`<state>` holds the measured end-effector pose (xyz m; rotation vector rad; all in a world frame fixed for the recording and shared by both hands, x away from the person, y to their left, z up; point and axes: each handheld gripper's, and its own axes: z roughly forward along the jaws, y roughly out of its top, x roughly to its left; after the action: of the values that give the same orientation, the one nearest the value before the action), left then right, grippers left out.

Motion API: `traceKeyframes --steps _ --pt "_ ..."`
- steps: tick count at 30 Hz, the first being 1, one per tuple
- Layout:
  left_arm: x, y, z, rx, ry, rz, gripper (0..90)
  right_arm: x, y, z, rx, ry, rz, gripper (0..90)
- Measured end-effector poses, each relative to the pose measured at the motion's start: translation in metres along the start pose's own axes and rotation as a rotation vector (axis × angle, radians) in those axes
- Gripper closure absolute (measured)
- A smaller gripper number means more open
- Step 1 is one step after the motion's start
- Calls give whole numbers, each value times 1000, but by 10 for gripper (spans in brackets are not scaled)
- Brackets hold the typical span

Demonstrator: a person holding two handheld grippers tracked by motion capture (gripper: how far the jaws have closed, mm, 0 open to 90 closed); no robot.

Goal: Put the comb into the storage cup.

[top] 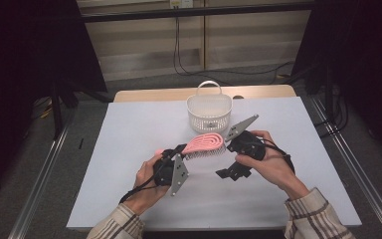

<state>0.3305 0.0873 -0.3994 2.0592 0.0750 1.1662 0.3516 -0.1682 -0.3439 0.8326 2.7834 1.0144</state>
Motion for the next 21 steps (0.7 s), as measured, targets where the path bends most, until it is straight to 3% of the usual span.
traceKeyframes --steps 5,8,12,19,21 --pt "6 -1 -3 -16 -12 -58 809 -3 -4 -4 -20 -17 17 61" --pt "7 -2 -2 -10 -18 -72 808 -4 -6 -6 -37 -31 25 61" --pt "8 -3 -2 -10 -28 -89 808 -8 -11 -6 -75 -62 84 70" --pt "12 -7 -2 -30 -49 -163 809 -12 -20 -8 -119 -96 194 72" --pt "12 -7 -2 -35 -56 -174 808 -13 -23 -8 -129 -112 194 65"
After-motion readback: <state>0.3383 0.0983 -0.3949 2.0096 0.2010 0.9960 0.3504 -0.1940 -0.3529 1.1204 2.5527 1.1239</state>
